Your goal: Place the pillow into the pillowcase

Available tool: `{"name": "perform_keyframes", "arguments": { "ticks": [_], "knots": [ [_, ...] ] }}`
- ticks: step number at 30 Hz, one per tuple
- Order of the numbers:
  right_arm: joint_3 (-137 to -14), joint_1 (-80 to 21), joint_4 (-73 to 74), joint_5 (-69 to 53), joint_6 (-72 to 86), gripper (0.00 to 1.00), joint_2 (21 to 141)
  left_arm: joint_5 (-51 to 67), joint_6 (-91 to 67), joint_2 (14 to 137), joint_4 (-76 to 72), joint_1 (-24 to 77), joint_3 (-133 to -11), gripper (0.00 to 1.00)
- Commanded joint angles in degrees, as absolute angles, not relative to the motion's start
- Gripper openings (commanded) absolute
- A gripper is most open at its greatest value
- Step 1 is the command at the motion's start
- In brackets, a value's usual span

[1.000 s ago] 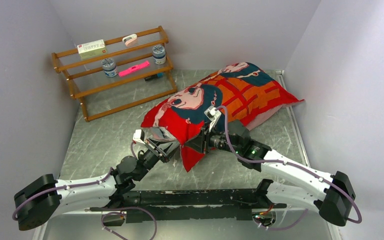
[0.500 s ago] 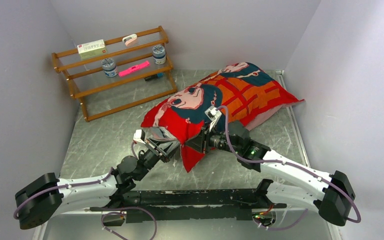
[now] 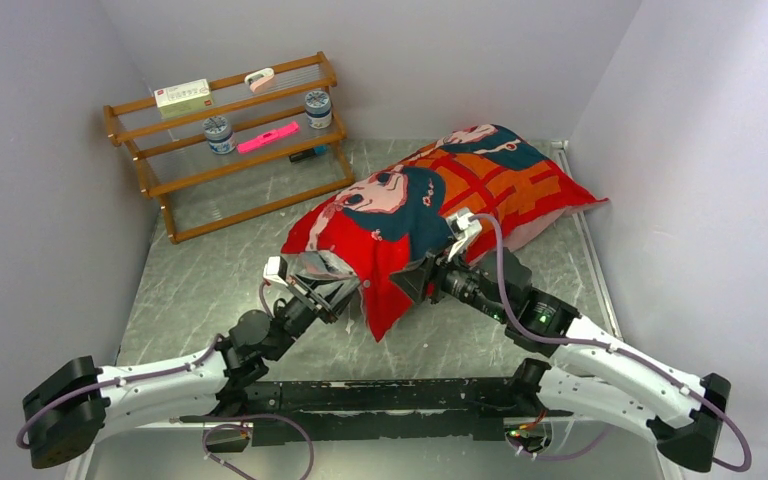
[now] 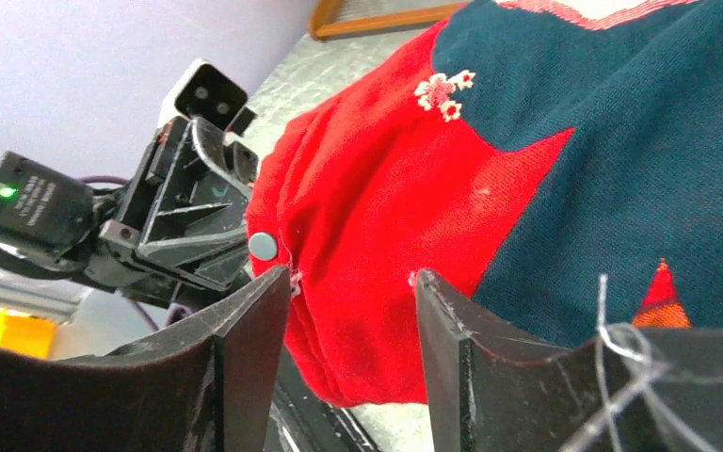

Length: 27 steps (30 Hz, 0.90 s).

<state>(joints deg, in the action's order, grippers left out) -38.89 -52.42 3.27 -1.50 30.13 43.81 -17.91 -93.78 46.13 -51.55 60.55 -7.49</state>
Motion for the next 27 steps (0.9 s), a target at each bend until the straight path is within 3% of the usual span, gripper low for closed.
{"name": "perform_keyframes", "arguments": {
  "ticks": [1,5,9,13,16,21,27],
  "knots": [
    [-47.39,-57.88,13.2,13.2,26.48,0.56,45.26,-18.31,-93.24,44.38,-53.28,60.82,-12.62,0.05],
    [-54.08,-69.35,17.58,29.33,20.22,0.62,48.98,-19.18,-92.01,44.02,-46.89,60.85,-16.49,0.05],
    [-59.53,-78.07,20.06,37.99,16.17,0.64,56.07,-21.14,-89.97,42.85,-42.06,60.86,-19.05,0.05],
    [-60.05,-81.35,18.54,40.71,16.42,0.65,60.03,-24.04,-88.92,40.78,-36.62,60.73,-20.27,0.05],
    [-59.07,-84.83,16.15,47.46,15.35,0.74,62.17,-25.45,-88.89,39.66,-32.9,60.74,-21.3,0.05],
    [-57.08,-89.84,7.17,58.48,5.38,0.85,65.42,-26.19,-87.73,39.28,-28.56,60.74,-24.39,0.05],
    [-58.41,-91.76,0.68,68.86,-5.76,0.89,75.4,-26.48,-87.99,39.47,-26.91,60.66,-25.67,0.05]
  ]
}}
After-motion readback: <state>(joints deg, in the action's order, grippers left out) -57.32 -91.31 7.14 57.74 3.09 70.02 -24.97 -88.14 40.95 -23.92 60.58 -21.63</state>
